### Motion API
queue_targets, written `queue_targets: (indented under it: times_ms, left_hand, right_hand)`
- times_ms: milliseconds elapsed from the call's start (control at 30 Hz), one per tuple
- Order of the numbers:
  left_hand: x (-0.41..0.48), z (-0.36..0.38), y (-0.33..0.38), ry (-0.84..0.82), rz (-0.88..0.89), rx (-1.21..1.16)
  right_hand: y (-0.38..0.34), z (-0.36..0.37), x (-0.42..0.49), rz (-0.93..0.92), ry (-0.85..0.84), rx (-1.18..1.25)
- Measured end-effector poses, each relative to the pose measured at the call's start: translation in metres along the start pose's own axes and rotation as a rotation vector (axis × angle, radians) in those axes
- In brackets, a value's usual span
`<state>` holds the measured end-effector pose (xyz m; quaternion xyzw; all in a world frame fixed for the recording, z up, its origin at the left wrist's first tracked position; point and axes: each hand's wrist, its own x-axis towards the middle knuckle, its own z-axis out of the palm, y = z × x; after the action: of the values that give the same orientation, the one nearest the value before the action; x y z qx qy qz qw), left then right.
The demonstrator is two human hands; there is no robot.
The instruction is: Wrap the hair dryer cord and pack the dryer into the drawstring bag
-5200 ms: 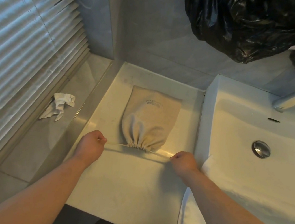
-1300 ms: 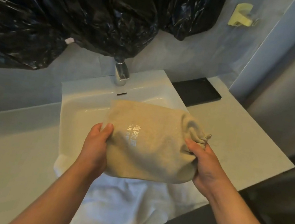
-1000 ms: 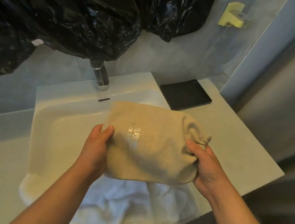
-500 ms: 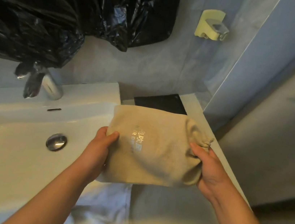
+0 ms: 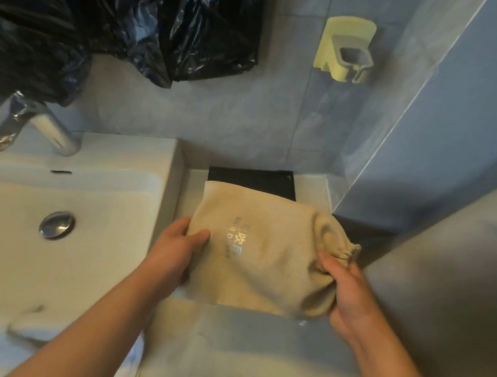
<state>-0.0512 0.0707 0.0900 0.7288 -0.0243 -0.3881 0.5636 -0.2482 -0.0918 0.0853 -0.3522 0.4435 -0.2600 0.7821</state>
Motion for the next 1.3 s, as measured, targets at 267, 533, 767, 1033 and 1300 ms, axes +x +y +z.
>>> queue_targets:
  times_ms: [267,533,767,1033,1300]
  left_hand:
    - [0.075,0.02,0.005,0.026,-0.036,-0.03]
    - [0.17,0.028,0.008,0.088,-0.06,-0.018]
    - [0.217,0.023,-0.004,0.139,-0.078,0.05]
    - [0.231,0.029,-0.006,0.166,-0.034,0.087]
    - [0.226,0.034,0.001,0.22,0.066,0.195]
  right_hand:
    - [-0.02,0.013,0.086,0.048,-0.016,-0.115]
    - [-0.016,0.032,0.177,0.075,-0.047,-0.277]
    - [-0.004,0.046,0.222,0.1,-0.049,-0.339]
    - [-0.002,0.051,0.24,0.108,-0.04,-0.392]
    - [-0.001,0.052,0.246,0.029,0.038,-0.636]
